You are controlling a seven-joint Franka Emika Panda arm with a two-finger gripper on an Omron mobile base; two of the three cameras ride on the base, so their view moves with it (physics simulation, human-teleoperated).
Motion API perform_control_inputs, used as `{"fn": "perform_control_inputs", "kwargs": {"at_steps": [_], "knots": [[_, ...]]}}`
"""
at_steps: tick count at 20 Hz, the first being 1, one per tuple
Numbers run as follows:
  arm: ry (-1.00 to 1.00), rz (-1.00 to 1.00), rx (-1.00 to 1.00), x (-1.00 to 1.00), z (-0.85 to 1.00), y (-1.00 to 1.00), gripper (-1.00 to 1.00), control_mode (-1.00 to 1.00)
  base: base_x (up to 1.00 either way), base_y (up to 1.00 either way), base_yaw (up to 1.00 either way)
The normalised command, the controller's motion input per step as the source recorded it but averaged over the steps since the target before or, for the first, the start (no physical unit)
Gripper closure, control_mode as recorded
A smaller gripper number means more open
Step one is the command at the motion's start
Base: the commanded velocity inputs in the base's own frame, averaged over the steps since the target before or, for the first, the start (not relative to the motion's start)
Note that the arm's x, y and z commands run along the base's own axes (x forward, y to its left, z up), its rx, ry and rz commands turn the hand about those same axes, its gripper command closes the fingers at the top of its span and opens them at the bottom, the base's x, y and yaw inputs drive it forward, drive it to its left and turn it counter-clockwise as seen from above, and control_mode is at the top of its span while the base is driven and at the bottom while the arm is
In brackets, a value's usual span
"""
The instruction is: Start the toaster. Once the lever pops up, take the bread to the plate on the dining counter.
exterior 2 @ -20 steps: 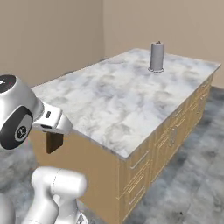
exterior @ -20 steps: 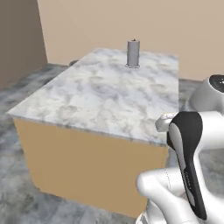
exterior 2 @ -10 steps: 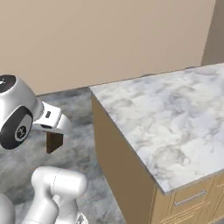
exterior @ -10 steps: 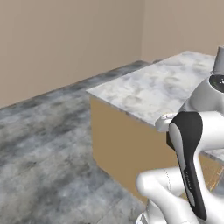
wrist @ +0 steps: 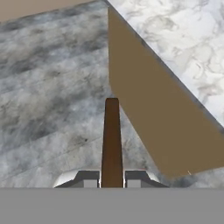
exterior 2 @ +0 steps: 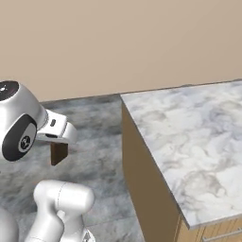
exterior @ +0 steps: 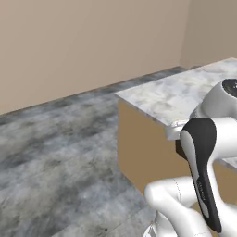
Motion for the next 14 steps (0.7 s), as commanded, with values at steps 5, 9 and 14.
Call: {"fn": "perform_control_inputs", "kwargs": {"at_steps": [5, 9, 14], "knots": [[0.0, 0.0, 0.0, 0.0, 0.0, 0.0, 1.0, 1.0, 0.02, 0.0, 0.12], [0.0, 0.0, 0.0, 0.0, 0.0, 0.0, 1.0, 1.0, 0.03, 0.02, 0.15], [0.0, 0.0, 0.0, 0.0, 0.0, 0.0, 1.0, 1.0, 0.49, 0.55, 0.14]]}}
